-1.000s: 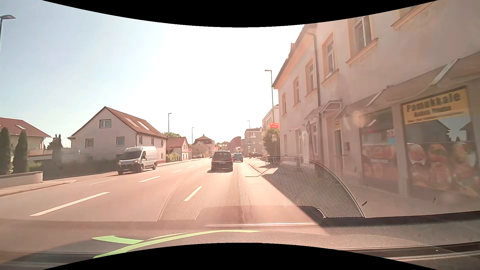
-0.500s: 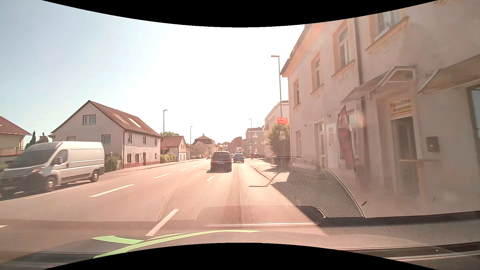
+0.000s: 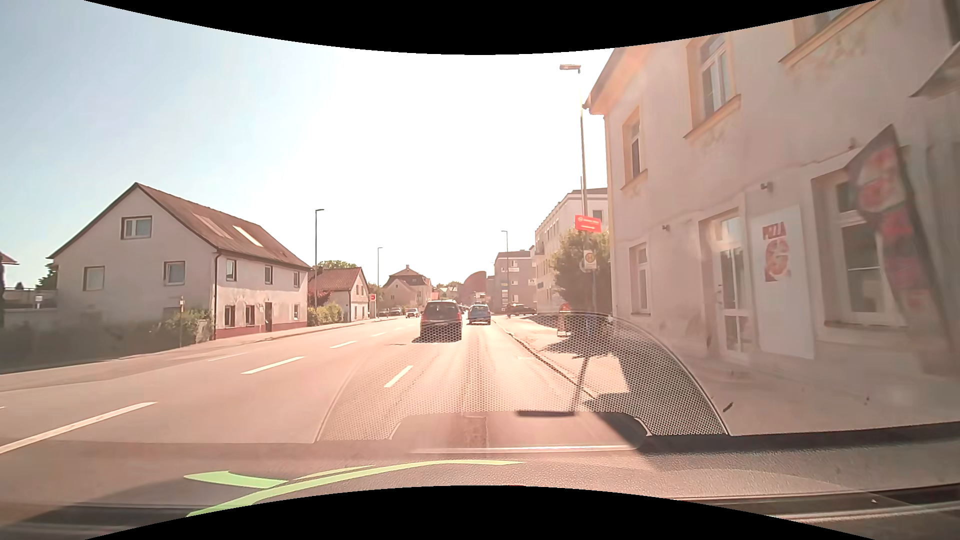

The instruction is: Follow the waypoints while adhering to traffic rules and regulations

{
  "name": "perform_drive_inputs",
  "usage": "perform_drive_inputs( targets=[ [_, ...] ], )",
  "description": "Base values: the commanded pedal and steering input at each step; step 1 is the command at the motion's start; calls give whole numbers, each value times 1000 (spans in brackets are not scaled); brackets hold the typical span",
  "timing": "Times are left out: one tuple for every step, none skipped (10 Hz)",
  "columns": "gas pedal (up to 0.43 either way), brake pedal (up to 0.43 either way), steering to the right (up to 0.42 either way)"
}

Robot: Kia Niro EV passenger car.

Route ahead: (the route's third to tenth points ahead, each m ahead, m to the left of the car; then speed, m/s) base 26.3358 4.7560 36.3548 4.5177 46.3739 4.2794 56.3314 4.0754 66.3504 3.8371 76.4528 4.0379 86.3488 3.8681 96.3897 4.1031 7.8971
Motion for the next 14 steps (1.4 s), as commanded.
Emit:
perform_drive_inputs(
  targets=[
    [39, 0, -6],
    [39, 0, -5],
    [39, 0, -5],
    [39, 0, -4],
    [39, 0, -4],
    [39, 0, -4],
    [39, 0, -3],
    [39, 0, -3],
    [39, 0, -2],
    [47, 0, -1],
    [47, 0, -1],
    [59, 0, -2],
    [67, 0, -2],
    [79, 0, -2]
  ],
)
